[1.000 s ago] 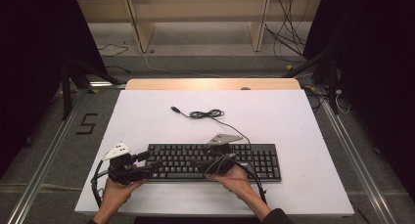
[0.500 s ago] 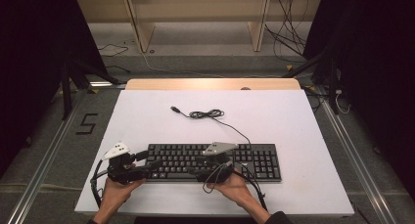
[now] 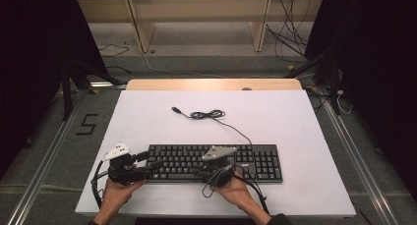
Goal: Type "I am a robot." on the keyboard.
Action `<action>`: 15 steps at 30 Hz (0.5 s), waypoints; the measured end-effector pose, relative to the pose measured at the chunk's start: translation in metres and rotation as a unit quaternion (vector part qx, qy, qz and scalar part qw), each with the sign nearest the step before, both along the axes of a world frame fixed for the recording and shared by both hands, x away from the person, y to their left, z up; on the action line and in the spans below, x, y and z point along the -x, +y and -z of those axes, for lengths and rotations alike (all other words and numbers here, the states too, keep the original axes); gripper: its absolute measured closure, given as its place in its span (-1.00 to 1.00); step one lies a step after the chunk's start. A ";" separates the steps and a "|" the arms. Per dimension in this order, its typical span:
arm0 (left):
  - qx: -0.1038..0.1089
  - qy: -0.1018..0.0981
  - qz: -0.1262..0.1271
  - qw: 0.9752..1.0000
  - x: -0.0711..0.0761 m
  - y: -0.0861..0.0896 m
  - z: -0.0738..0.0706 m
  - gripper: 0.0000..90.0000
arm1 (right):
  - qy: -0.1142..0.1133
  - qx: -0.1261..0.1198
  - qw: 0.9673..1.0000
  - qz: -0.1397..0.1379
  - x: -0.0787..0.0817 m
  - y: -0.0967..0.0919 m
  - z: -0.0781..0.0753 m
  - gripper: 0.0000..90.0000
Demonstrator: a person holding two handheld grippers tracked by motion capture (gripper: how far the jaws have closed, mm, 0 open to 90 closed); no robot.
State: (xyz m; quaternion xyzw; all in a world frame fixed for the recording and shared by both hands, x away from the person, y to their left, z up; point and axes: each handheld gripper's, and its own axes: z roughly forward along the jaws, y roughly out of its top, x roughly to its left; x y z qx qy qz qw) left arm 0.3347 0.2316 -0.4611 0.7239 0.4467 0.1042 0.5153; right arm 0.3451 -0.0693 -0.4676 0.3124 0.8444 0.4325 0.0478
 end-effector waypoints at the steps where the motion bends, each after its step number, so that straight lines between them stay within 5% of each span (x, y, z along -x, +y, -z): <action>1: 0.000 -0.001 0.001 1.000 0.000 0.000 0.000 -0.36 | 0.001 0.005 1.000 -0.001 0.000 0.000 0.002 0.87; 15: -0.002 0.000 0.005 1.000 0.000 -0.002 0.001 -0.36 | 0.007 0.030 1.000 0.004 -0.002 0.002 0.011 1.00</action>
